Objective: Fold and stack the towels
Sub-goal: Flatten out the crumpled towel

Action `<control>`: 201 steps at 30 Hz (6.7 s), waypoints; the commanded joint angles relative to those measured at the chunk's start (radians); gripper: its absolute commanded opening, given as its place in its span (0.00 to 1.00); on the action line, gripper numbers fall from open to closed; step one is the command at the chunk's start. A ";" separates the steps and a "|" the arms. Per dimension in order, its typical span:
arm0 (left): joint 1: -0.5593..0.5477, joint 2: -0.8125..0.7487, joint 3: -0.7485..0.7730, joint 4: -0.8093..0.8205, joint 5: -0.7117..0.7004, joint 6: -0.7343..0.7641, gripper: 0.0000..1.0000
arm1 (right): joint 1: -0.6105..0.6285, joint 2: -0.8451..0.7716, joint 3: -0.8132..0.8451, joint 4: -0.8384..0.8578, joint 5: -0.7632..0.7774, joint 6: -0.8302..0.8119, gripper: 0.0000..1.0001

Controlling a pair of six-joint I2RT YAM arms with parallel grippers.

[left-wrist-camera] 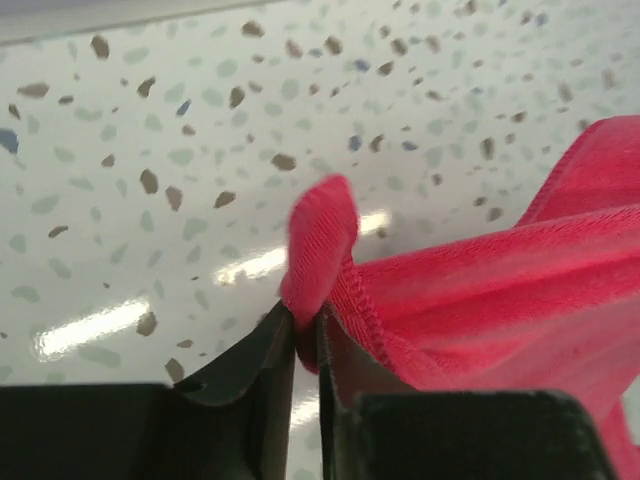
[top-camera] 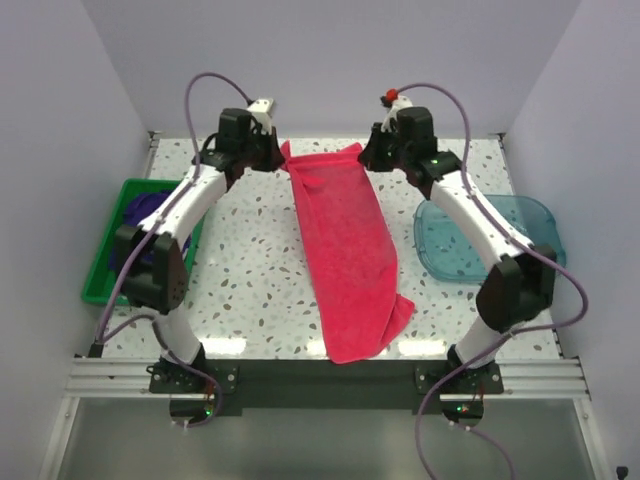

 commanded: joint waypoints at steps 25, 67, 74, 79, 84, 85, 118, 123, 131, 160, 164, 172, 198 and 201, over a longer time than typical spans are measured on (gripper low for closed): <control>-0.380 -0.015 -0.398 0.133 -0.085 -0.208 0.60 | 0.025 -0.283 -0.580 -0.253 0.190 0.013 0.49; -0.282 -0.196 -0.642 -0.061 -0.228 -0.201 0.85 | 0.355 -0.255 -0.803 -0.181 0.157 0.143 0.29; -0.277 -0.334 -0.607 -0.108 -0.295 -0.227 0.91 | 0.425 -0.185 -0.735 -0.153 0.191 0.132 0.30; -0.261 -0.386 -0.591 -0.146 -0.337 -0.227 0.90 | 0.462 -0.102 -0.735 -0.107 0.196 0.138 0.26; -0.250 -0.406 -0.587 -0.163 -0.361 -0.227 0.89 | 0.502 -0.037 -0.751 -0.144 0.220 0.160 0.20; -0.251 -0.406 -0.587 -0.169 -0.361 -0.227 0.89 | 0.508 -0.036 -0.760 -0.156 0.234 0.167 0.19; -0.170 0.299 0.016 -0.016 -0.326 -0.020 0.53 | 0.312 -0.326 -0.683 -0.163 0.401 0.314 0.25; -0.138 0.441 0.131 -0.064 -0.325 -0.003 0.48 | 0.219 -0.182 -0.545 -0.092 0.349 0.243 0.24; -0.127 0.418 -0.054 -0.085 -0.318 -0.073 0.43 | 0.104 0.073 -0.300 -0.069 0.306 0.229 0.25; 0.061 0.117 -0.294 0.018 -0.280 -0.104 0.75 | 0.067 0.691 0.413 -0.075 0.075 -0.412 0.45; 0.083 0.180 -0.254 0.021 -0.283 -0.089 0.71 | 0.065 0.777 0.492 -0.077 0.084 -0.423 0.45; 0.085 0.206 -0.274 0.039 -0.242 -0.046 0.71 | 0.067 0.848 0.562 -0.081 0.073 -0.449 0.47; 0.106 0.333 -0.264 0.041 -0.136 0.002 0.48 | 0.067 0.937 0.543 -0.054 0.045 -0.448 0.25; 0.106 0.340 -0.274 0.038 -0.134 0.006 0.42 | 0.065 0.932 0.539 -0.052 0.055 -0.449 0.18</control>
